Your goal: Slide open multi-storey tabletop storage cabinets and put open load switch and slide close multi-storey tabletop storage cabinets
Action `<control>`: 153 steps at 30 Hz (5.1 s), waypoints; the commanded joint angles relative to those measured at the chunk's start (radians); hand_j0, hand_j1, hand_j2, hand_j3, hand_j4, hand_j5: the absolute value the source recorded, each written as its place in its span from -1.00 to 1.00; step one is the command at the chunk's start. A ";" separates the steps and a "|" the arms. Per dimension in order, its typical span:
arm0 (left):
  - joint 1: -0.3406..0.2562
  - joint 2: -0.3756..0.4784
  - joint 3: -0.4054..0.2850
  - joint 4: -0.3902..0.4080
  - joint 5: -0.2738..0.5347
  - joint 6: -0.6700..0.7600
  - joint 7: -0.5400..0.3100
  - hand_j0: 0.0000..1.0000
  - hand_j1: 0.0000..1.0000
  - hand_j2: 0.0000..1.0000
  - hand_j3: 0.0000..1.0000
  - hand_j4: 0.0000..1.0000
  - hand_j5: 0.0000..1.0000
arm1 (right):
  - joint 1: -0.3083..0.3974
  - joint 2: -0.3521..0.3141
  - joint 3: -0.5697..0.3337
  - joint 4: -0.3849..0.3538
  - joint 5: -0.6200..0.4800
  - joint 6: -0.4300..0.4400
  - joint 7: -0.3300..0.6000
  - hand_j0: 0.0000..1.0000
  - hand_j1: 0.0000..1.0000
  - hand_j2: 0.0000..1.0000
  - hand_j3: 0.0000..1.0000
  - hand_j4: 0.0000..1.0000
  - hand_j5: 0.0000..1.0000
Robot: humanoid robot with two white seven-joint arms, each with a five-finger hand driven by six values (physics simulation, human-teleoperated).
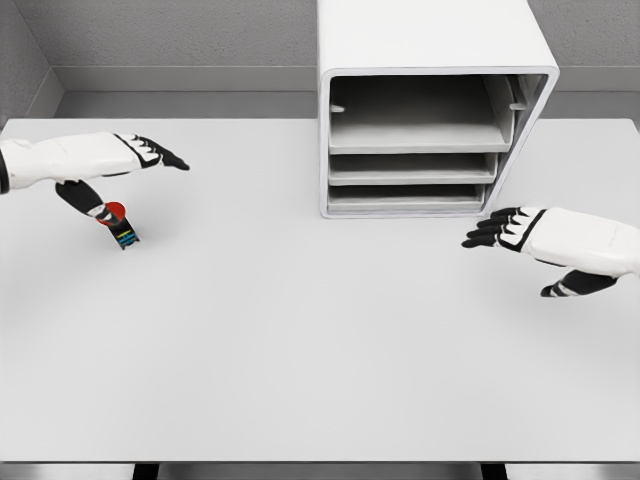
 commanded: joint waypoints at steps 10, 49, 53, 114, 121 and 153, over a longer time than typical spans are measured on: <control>-0.005 0.042 -0.071 -0.011 -0.101 0.002 -0.044 1.00 1.00 1.00 1.00 1.00 1.00 | -0.172 0.070 0.084 0.022 -0.011 0.003 0.000 1.00 1.00 1.00 1.00 1.00 1.00; -0.014 -0.042 -0.068 0.171 -0.164 0.002 -0.047 0.30 0.30 0.30 0.30 0.30 0.30 | -0.649 0.390 0.439 0.534 0.028 0.003 0.000 1.00 1.00 1.00 1.00 1.00 1.00; -0.012 -0.042 -0.069 0.170 -0.165 0.002 -0.047 0.30 0.30 0.30 0.30 0.30 0.30 | -0.664 0.406 0.437 0.586 0.034 0.003 0.000 1.00 1.00 1.00 1.00 1.00 1.00; -0.028 0.156 -0.072 -0.304 -0.089 0.002 -0.062 -0.36 -0.36 -0.36 -0.36 -0.36 -0.36 | -0.558 0.223 0.428 0.269 0.060 0.003 0.000 1.00 1.00 1.00 1.00 1.00 1.00; -0.037 0.161 -0.069 -0.312 -0.038 0.002 -0.062 -0.36 -0.36 -0.36 -0.36 -0.36 -0.36 | -0.543 0.200 0.397 0.220 0.051 0.003 0.000 1.00 1.00 1.00 1.00 1.00 1.00; -0.040 0.194 -0.063 -0.346 0.016 0.002 -0.072 -0.34 -0.34 -0.34 -0.34 -0.34 -0.34 | -0.721 0.361 0.586 0.459 0.066 0.134 0.000 1.00 1.00 1.00 1.00 1.00 1.00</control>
